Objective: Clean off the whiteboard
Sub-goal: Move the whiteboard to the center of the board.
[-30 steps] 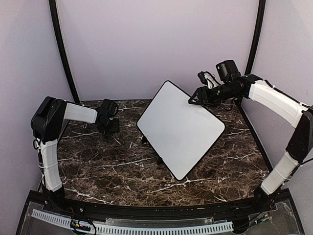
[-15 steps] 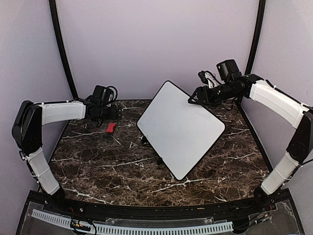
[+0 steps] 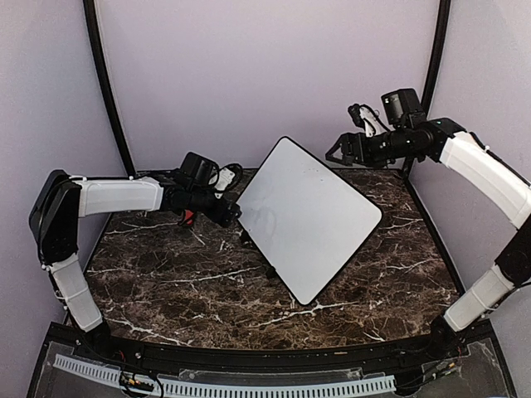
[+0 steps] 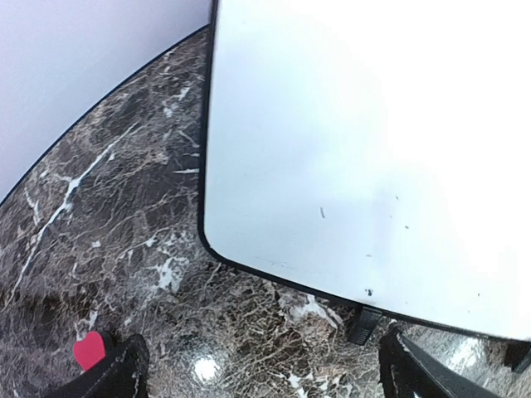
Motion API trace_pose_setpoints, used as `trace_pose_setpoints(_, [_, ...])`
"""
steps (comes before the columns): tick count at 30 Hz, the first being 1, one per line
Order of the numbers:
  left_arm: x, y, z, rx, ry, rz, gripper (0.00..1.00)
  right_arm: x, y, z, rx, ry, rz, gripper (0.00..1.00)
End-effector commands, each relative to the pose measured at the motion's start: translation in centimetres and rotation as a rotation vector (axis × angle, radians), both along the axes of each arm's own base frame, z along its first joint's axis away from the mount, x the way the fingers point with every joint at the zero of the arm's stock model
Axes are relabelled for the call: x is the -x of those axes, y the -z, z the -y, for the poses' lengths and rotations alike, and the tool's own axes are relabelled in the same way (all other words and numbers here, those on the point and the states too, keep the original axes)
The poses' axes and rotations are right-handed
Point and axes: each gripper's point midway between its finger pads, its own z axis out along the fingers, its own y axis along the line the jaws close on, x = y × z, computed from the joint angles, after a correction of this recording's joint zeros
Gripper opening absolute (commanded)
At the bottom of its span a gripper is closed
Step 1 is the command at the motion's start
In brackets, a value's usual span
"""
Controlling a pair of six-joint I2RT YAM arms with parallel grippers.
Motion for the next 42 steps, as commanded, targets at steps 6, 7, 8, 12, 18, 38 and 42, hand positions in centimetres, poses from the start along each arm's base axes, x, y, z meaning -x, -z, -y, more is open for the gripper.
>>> trace_pose_setpoints(6, [2.3, 3.8, 2.8, -0.061, 0.332, -0.046, 0.9, 1.0, -4.7, 1.9, -0.019, 0.057, 0.12, 0.99])
trace_pose_setpoints(7, [2.2, 4.5, 3.0, -0.066, 0.34, -0.064, 0.89, 1.1, -4.8, 2.0, -0.017, 0.06, 0.122, 0.99])
trace_pose_setpoints(8, [2.3, 4.8, 3.3, -0.061, 0.353, -0.081, 0.88, 1.2, -4.8, 2.2, -0.015, 0.063, 0.125, 0.99])
trace_pose_setpoints(12, [1.7, 6.0, 3.4, -0.081, 0.349, -0.089, 0.85, 1.6, -4.9, 2.8, -0.015, 0.075, 0.131, 0.99])
trace_pose_setpoints(18, [0.9, 7.3, 3.1, -0.115, 0.328, -0.071, 0.79, 1.9, -4.2, 3.1, -0.016, 0.079, 0.121, 0.99])
trace_pose_setpoints(38, [1.8, 8.1, 5.5, -0.032, 0.376, -0.112, 0.4, 1.5, -3.5, 3.5, -0.003, 0.09, 0.104, 0.99])
trace_pose_setpoints(42, [2.3, 8.6, 5.8, -0.037, 0.376, -0.131, 0.34, 1.5, -3.8, 3.8, -0.003, 0.097, 0.113, 0.99])
